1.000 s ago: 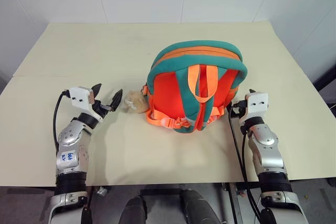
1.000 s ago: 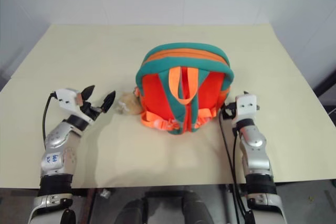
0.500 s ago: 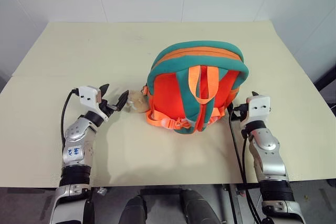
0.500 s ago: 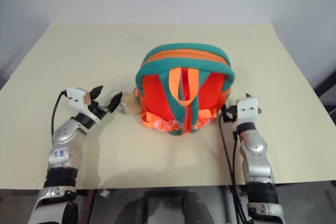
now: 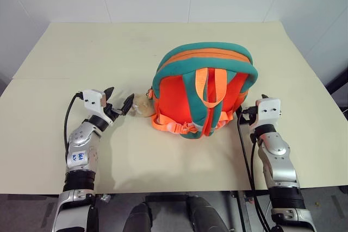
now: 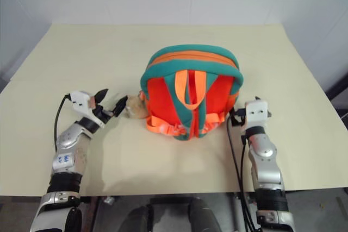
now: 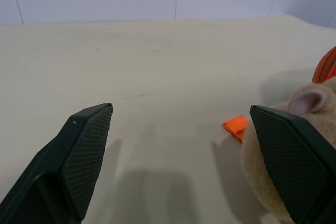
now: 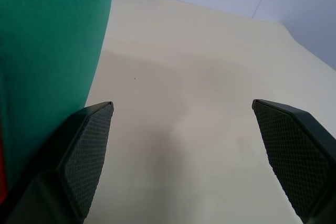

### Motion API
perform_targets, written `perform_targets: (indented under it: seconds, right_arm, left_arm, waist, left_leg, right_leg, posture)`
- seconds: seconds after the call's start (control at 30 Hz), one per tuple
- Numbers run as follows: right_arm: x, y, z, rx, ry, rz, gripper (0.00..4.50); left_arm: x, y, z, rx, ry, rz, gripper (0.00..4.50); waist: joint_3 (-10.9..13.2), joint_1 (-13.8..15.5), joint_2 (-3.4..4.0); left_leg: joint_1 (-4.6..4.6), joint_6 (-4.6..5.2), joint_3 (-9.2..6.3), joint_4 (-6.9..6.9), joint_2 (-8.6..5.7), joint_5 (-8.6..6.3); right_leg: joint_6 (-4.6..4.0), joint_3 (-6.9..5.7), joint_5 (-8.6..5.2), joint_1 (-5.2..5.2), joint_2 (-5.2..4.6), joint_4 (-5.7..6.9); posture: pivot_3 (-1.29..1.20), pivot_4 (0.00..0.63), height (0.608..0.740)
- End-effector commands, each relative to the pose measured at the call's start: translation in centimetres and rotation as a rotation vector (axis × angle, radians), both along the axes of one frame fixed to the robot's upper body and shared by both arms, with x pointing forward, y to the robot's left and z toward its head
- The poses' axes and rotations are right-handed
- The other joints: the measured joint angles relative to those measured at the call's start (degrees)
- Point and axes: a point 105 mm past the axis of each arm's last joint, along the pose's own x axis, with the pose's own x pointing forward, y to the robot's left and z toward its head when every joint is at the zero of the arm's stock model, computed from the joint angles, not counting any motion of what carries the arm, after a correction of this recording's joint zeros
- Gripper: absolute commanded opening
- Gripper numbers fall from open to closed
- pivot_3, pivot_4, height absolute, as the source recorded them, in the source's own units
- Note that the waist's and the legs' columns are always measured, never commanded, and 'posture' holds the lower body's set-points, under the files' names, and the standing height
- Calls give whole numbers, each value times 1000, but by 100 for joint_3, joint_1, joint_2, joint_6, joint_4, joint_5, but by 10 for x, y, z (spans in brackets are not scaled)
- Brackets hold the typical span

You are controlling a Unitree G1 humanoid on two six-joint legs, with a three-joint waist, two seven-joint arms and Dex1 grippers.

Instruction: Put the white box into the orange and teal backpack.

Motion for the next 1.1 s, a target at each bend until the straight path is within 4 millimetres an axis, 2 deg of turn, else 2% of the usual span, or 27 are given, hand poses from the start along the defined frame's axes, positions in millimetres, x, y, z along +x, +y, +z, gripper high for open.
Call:
perform_targets:
  seconds: [0.03,0.3,0.53,1.1]
  right_arm:
    - [2,-1,20,-8,-66,-3,4500]
    - [6,-1,18,2,-64,-3,4500]
    - [7,-1,15,-7,-47,10,4500]
    - [12,5,21,-8,-74,15,4500]
  left_arm:
    - [-4,1,10,9,-48,6,4483]
    - [-14,13,13,25,-56,49,4483]
    - [-21,10,12,17,-54,59,4483]
    - [-19,11,17,14,-59,75,4483]
  waist:
    - [0,-2,0]
    - [0,-11,0]
    - [0,-4,0]
    - [0,-12,0]
  left_leg:
    - [0,0,0,0,0,0]
    - [0,0,1,-9,1,0]
    - [0,0,0,-9,1,0]
    - [0,0,2,-10,1,0]
  right_leg:
    - [0,0,0,0,0,0]
    - [0,1,0,-1,0,-5]
    - [0,0,0,-1,-1,-5]
    - [-1,1,0,-2,-1,-8]
  posture:
    - [0,150,740]
    - [0,150,740]
    - [0,150,740]
    - [0,150,740]
